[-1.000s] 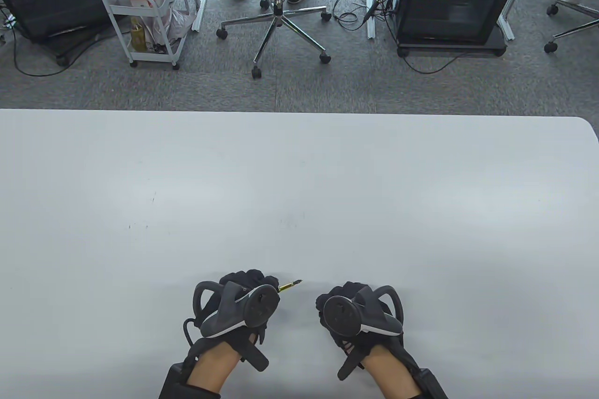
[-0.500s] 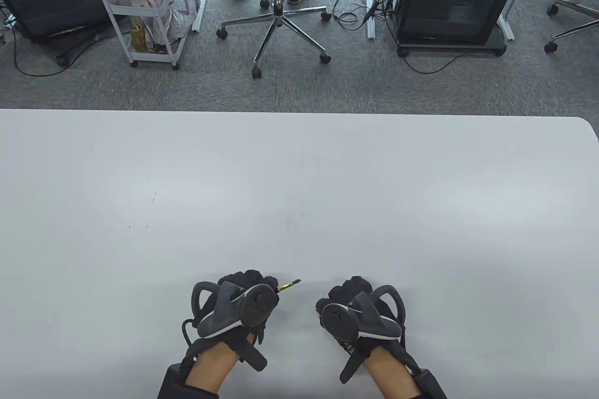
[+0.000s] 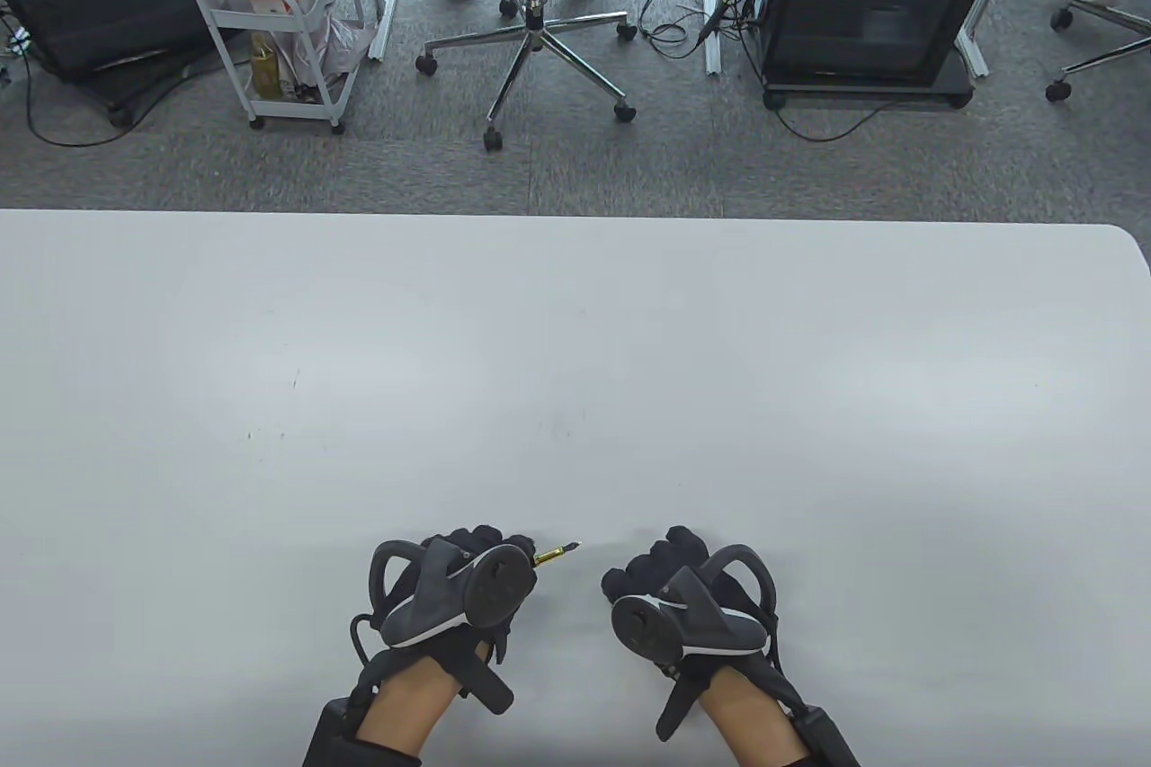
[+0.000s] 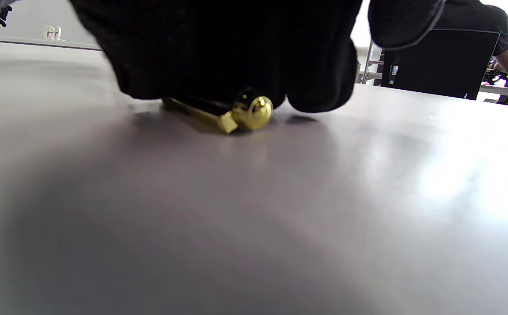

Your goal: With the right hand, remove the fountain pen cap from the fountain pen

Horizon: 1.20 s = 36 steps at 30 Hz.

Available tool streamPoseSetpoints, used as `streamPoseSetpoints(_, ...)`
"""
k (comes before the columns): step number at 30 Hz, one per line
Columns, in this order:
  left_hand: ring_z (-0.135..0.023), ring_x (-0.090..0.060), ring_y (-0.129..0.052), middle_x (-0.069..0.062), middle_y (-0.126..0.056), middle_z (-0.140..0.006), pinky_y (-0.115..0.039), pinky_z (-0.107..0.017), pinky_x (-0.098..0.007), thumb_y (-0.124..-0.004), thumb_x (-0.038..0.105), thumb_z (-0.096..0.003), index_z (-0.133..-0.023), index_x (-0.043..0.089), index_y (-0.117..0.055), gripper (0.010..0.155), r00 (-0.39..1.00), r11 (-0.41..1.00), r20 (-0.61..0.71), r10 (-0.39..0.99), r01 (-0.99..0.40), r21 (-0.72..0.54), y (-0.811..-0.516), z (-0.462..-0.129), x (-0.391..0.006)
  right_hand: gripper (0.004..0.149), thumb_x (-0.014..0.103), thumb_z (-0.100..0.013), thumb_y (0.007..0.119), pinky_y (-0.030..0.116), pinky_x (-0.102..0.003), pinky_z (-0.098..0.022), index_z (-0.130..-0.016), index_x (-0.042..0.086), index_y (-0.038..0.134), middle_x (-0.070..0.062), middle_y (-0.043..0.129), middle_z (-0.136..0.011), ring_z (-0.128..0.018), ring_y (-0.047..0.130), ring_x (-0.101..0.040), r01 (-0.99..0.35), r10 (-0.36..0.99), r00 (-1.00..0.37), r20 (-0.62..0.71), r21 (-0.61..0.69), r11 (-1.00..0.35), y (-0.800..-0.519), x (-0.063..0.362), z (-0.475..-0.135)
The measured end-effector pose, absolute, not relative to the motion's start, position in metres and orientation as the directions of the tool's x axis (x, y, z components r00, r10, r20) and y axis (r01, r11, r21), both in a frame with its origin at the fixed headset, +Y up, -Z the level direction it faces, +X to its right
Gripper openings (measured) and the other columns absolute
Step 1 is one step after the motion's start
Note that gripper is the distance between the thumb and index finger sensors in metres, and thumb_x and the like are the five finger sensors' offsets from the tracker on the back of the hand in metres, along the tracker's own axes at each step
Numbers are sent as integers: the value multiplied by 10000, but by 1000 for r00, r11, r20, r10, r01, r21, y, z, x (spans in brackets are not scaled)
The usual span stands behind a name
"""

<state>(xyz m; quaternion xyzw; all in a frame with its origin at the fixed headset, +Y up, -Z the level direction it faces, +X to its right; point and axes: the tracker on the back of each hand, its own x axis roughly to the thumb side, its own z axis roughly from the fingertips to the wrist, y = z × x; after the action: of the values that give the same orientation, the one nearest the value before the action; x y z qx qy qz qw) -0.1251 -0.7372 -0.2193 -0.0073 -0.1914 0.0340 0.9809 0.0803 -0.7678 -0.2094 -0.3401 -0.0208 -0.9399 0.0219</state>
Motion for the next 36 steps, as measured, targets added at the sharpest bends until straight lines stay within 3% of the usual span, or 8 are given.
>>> streamPoseSetpoints(9,-274,-195,-1108,-4,-1064,-479,-886,-356,-513,-753,507,-319,-695,242,-889,480,927,999,370,53,-48,-23,-737,-218,-119,477,435,-444,825,624,-595,-650,-856,195,812,-92,952,-702,-661,928,-327,-181,138,-840,524,-31,-983,-734,121,-218)
streamPoseSetpoints(13,-223,-189,-1113,-10,-1077,-435,-898,-323,-506,-761,507,-318,-669,213,-907,481,930,994,349,114,-106,-42,-733,-219,-110,470,436,-457,807,618,-602,-648,-851,181,822,-107,952,-699,-659,924,-341,-297,250,-861,442,-39,-954,-728,147,-222)
streamPoseSetpoints(17,-210,-193,-1112,-15,-1079,-416,-898,-319,-506,-769,511,-313,-648,200,-914,480,941,998,339,10,13,-67,-737,-225,-90,469,435,-462,798,616,-605,-645,-849,172,825,-116,952,-698,-658,920,-350,-368,329,-867,374,-36,-929,-729,169,-227)
streamPoseSetpoints(25,-249,-214,-1108,-20,-1078,-432,-883,-357,-518,-778,520,-311,-632,215,-924,466,907,963,397,-138,217,-161,-764,-236,-49,473,434,-466,793,608,-615,-646,-854,163,823,-128,947,-709,-668,913,-362,-425,408,-848,339,25,-905,-730,180,-227)
streamPoseSetpoints(33,-233,-234,-1087,-49,-1060,-396,-869,-365,-539,-796,522,-295,-572,149,-895,475,824,929,478,-304,367,-41,-772,-226,-29,476,434,-466,793,609,-617,-646,-856,163,822,-128,946,-714,-672,913,-362,-422,408,-843,352,39,-906,-729,175,-227)
streamPoseSetpoints(36,-233,-243,-1086,-56,-1060,-396,-865,-366,-546,-796,516,-295,-569,142,-894,473,828,931,477,-295,362,-53,-772,-227,-29,476,434,-466,794,609,-617,-646,-856,163,821,-128,946,-713,-672,913,-363,-420,409,-842,351,47,-906,-730,175,-227)
